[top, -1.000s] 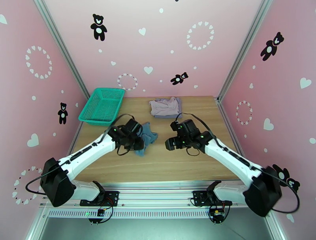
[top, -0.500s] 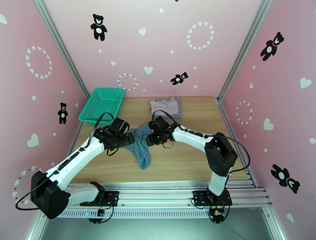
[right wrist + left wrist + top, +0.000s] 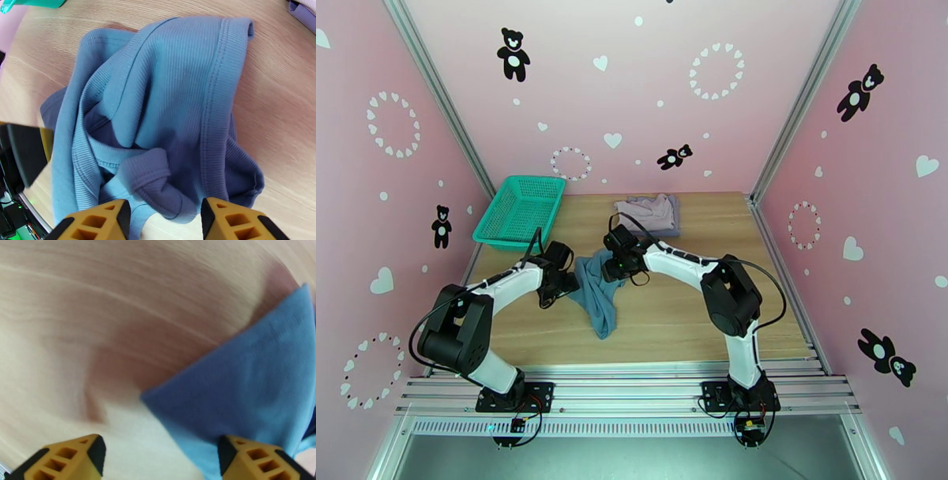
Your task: Fold and stack the mixed laundry pile
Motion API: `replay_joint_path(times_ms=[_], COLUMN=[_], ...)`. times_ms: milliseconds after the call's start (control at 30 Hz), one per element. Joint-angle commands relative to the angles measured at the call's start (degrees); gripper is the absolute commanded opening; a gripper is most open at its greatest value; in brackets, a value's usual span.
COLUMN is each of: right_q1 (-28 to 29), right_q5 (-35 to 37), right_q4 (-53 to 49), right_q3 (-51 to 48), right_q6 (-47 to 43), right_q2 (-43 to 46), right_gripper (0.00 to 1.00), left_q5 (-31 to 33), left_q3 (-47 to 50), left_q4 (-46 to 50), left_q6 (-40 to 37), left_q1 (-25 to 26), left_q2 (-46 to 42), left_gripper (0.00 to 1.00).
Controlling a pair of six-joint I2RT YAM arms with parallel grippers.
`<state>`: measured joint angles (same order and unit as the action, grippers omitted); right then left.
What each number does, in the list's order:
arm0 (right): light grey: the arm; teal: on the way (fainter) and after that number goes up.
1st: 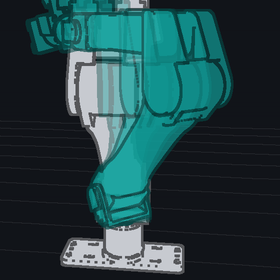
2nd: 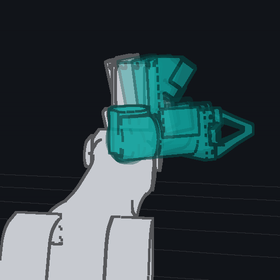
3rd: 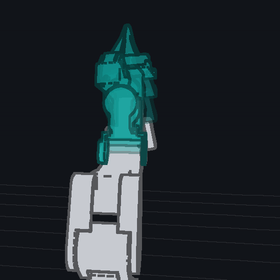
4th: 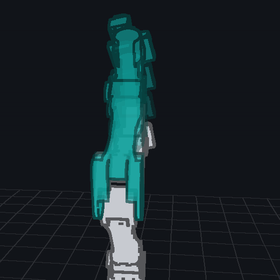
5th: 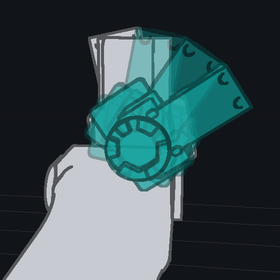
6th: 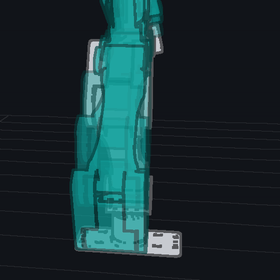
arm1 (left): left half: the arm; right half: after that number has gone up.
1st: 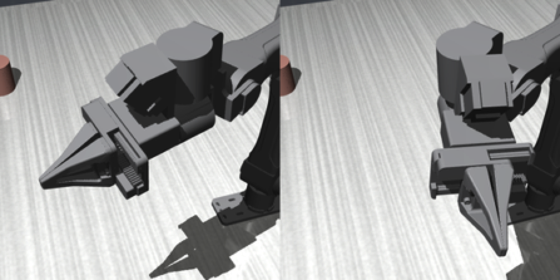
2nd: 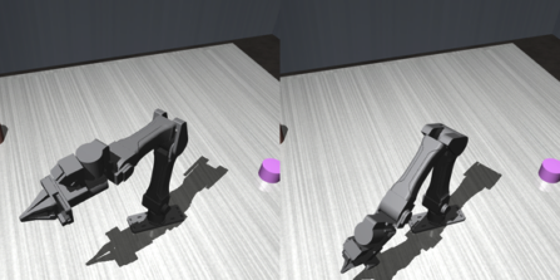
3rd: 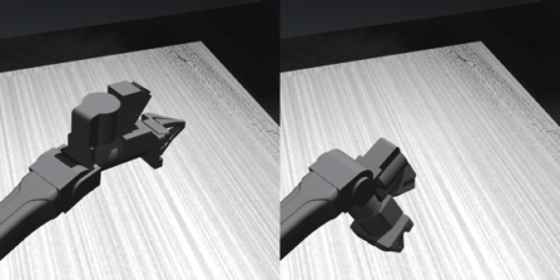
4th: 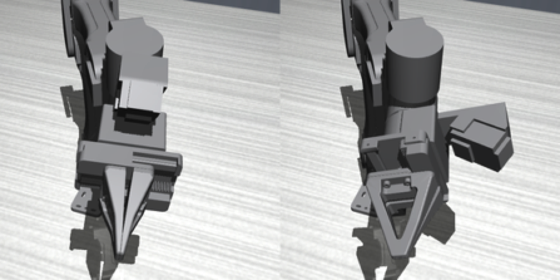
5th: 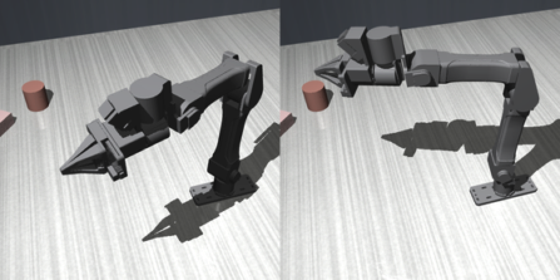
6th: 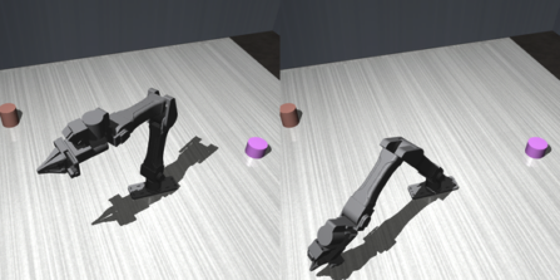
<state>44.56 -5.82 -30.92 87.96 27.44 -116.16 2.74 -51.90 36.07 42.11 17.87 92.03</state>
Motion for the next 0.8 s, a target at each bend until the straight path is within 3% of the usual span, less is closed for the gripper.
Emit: replay_joint_path(times_ms=[0,133,300,400,433,467,600,767], right_q1=[0.40,0.88,0.88,0.88,0.88,0.88,0.82,-0.78], right_q5=[-0.33,-1.03,-0.50,-0.16,0.12,0.52,2.88,10.44], right_q4=[-2.84,-1.95,-1.35,-1.95,-2.32,-2.83,-5.61,-13.01], right_q3=[0.62,-0.42,0.21,1.10,1.37,1.57,1.55,0.84], right_q6=[-1.80,-1.72,-1.72,-1.96,-2.05,-2.12,-3.11,-3.63], right_q2=[-1.87,-2.22,-3.05,-3.15,-3.03,-2.58,1.99,17.29], right_gripper=[0.51,0.49,0.36,0.21,0.12,0.00,0.00,0.00], left_q5=[-1.30,-2.09,-2.21,-2.01,-1.89,-1.57,-0.43,1.93], left_q3=[-0.79,-0.14,0.38,0.48,0.42,0.31,-0.11,-5.66], left_q4=[-3.58,-5.48,-6.61,-6.71,-6.68,-6.35,-4.42,5.70], left_q6=[-0.05,0.26,0.60,0.62,0.68,0.67,0.96,-0.04], left_q1=[-0.56,-0.58,-0.56,-0.56,-0.61,-0.60,-0.64,-0.64], left_q2=[2.11,3.95,5.17,5.30,5.14,4.93,0.95,-12.72], left_gripper=[0.69,0.59,0.41,0.24,0.16,0.00,0.00,0.00])
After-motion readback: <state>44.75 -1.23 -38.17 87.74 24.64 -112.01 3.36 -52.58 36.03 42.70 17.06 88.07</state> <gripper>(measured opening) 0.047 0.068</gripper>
